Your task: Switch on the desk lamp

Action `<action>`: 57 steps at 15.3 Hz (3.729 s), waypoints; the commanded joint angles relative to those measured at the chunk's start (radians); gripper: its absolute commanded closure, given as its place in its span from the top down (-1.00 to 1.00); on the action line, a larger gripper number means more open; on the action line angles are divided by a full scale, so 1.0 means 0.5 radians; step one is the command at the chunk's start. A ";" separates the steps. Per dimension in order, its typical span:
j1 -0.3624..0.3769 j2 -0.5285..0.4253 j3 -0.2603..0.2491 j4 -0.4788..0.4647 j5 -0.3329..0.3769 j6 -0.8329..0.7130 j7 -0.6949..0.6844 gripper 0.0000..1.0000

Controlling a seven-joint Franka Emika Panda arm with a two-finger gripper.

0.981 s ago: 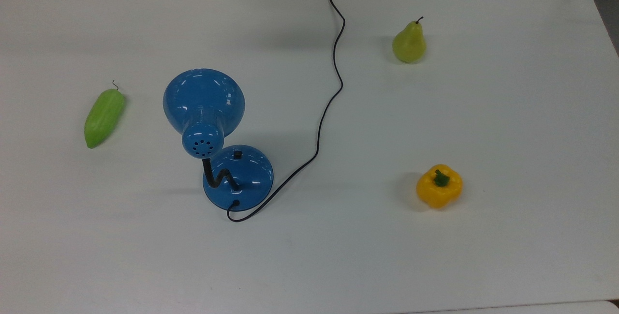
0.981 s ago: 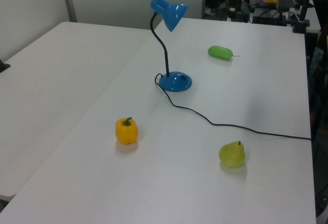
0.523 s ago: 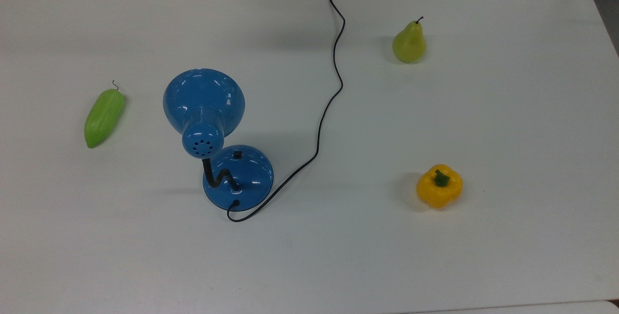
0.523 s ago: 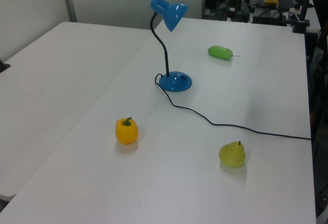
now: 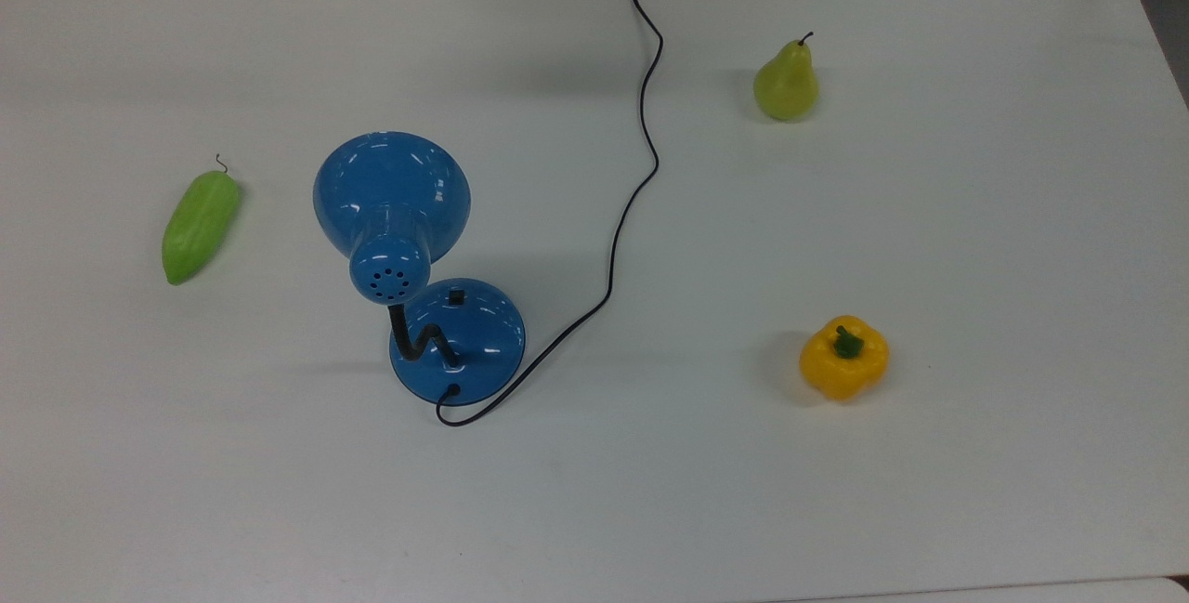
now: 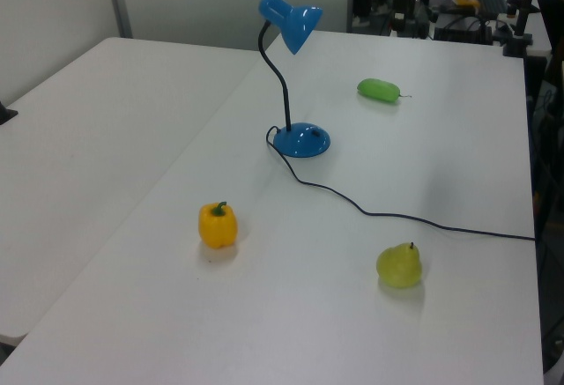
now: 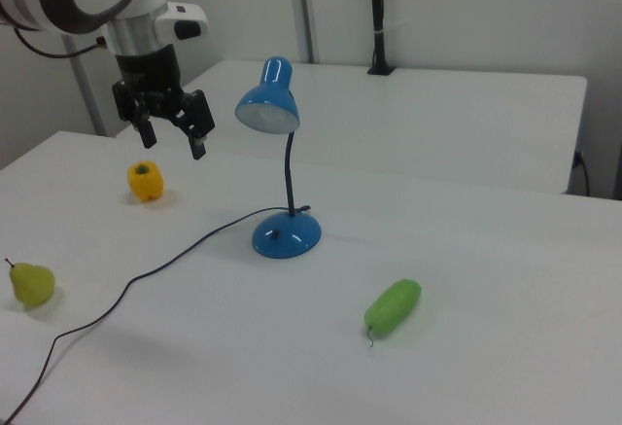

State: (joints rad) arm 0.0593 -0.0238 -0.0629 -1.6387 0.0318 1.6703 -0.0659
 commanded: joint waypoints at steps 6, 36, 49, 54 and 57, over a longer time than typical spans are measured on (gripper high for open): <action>0.044 -0.011 -0.040 -0.045 0.007 0.120 0.003 -0.24; 0.047 0.333 -0.012 -0.490 -0.073 1.098 -0.003 -1.00; 0.050 0.575 0.012 -0.760 -0.110 2.199 0.003 -1.00; 0.047 0.710 0.015 -0.775 -0.091 2.613 0.009 -1.00; 0.047 0.750 0.015 -0.763 -0.091 2.648 0.009 -1.00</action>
State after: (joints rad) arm 0.0734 0.3363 -0.0510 -2.0119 -0.0069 2.9510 -0.0685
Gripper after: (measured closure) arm 0.991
